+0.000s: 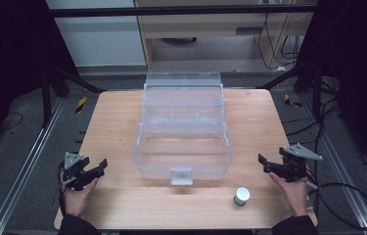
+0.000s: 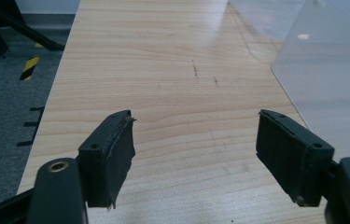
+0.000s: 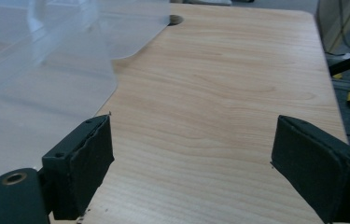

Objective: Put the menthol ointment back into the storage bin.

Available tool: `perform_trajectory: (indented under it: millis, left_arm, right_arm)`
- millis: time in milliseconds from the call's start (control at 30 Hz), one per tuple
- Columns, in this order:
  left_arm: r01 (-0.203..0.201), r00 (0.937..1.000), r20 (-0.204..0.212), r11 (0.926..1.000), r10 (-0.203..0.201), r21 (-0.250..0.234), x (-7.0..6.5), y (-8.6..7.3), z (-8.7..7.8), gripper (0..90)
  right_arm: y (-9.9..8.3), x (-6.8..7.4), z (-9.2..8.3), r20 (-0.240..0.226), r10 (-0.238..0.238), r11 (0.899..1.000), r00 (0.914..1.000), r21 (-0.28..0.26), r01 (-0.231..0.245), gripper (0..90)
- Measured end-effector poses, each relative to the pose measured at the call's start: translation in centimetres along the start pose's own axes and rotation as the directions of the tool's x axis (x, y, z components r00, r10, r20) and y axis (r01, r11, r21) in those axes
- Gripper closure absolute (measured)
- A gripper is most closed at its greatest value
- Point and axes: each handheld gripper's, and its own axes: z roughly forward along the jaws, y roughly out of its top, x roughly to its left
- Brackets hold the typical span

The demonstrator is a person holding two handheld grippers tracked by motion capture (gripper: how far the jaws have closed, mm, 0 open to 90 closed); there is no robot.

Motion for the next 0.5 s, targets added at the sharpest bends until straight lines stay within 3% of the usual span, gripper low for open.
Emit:
perform_trajectory:
  millis: [233,300,400,500]
  left_arm:
    - [-0.007,1.0,0.006,0.9997,0.007,0.024,0.0,-0.2,0.2,29.0]
    - [-0.006,0.9999,0.008,0.9997,0.006,0.025,-0.2,-0.3,0.3,29.3]
    - [-0.015,0.9999,0.005,0.9995,0.015,0.026,-0.3,-0.3,0.3,29.6]
    - [-0.022,0.9998,-0.001,0.9992,0.022,0.032,-0.3,-0.4,0.4,29.6]
  right_arm:
    - [0.3,1.0,-0.1,-0.033,-0.037,0.998,0.9988,0.041,0.038,18.6]
    - [0.8,1.5,-0.4,-0.034,-0.077,0.996,0.9965,0.046,0.078,21.9]
    - [1.2,1.9,-0.7,-0.064,-0.081,0.995,0.9947,0.05,0.084,24.1]
    - [1.6,2.2,-0.8,-0.08,-0.12,0.989,0.9895,0.075,0.126,25.4]
